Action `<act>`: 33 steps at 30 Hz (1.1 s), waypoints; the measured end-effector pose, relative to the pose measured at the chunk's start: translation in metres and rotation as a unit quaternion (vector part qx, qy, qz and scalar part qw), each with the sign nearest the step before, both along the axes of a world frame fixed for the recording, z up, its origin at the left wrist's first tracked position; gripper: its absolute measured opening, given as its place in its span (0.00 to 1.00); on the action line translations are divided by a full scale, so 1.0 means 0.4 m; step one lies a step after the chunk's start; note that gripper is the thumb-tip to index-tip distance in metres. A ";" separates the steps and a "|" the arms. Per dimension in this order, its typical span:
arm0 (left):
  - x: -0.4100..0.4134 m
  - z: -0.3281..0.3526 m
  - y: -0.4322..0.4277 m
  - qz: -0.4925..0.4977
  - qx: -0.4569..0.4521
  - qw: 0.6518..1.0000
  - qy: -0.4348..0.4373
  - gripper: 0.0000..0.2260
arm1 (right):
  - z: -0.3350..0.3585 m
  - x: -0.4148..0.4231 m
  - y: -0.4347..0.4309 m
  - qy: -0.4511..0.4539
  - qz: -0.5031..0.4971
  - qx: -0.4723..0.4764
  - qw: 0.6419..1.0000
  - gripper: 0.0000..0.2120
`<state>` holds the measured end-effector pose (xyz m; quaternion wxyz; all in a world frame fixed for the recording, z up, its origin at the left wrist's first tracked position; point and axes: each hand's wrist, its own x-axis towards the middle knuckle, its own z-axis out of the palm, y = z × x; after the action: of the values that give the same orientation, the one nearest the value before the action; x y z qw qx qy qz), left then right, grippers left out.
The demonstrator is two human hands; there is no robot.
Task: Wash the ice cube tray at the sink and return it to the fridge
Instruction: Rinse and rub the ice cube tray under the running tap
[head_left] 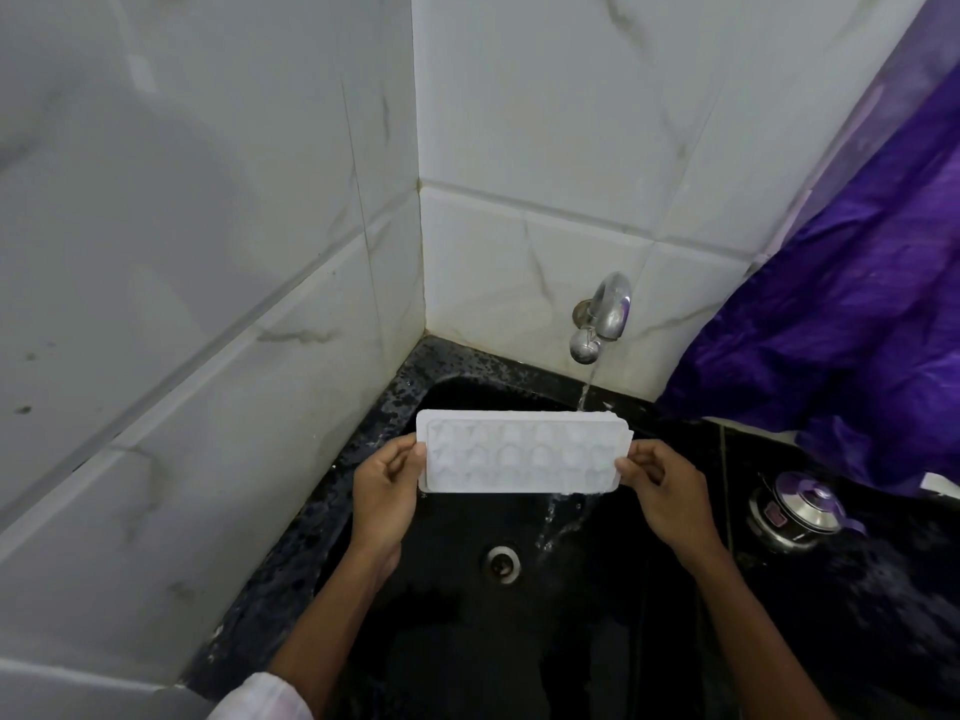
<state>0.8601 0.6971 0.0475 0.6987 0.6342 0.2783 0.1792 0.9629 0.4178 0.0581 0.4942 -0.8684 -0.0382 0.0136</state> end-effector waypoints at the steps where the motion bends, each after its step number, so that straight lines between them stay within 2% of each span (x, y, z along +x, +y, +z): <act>1: 0.003 0.006 0.001 0.005 0.012 1.000 -0.015 0.08 | 0.011 0.000 0.002 -0.010 0.002 0.004 1.000 0.03; 9: 0.013 0.032 0.007 0.019 0.077 0.994 -0.080 0.09 | 0.039 -0.009 0.007 -0.135 -0.011 -0.003 0.991 0.04; 15: 0.006 -0.005 0.011 -0.003 0.104 0.994 -0.045 0.09 | -0.010 -0.023 -0.003 -0.133 0.037 -0.076 0.987 0.10; 21: 0.008 0.015 0.007 0.010 0.105 0.991 -0.079 0.09 | 0.023 -0.023 -0.005 -0.211 0.014 -0.061 0.975 0.06; 26: -0.003 -0.002 -0.006 -0.004 0.130 0.990 -0.055 0.09 | -0.020 -0.039 -0.004 -0.152 0.023 -0.073 0.985 0.10; 31: -0.012 -0.002 -0.011 0.002 0.155 0.985 -0.077 0.09 | -0.011 -0.048 -0.007 -0.201 -0.034 -0.028 0.979 0.10; 33: -0.014 -0.004 -0.018 -0.002 0.154 0.985 -0.073 0.09 | -0.021 -0.045 -0.008 -0.175 -0.022 -0.043 0.983 0.10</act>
<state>0.8546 0.6899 0.0460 0.6120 0.7198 0.1939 0.2641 0.9449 0.4147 0.0495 0.4424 -0.8783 -0.1046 -0.1480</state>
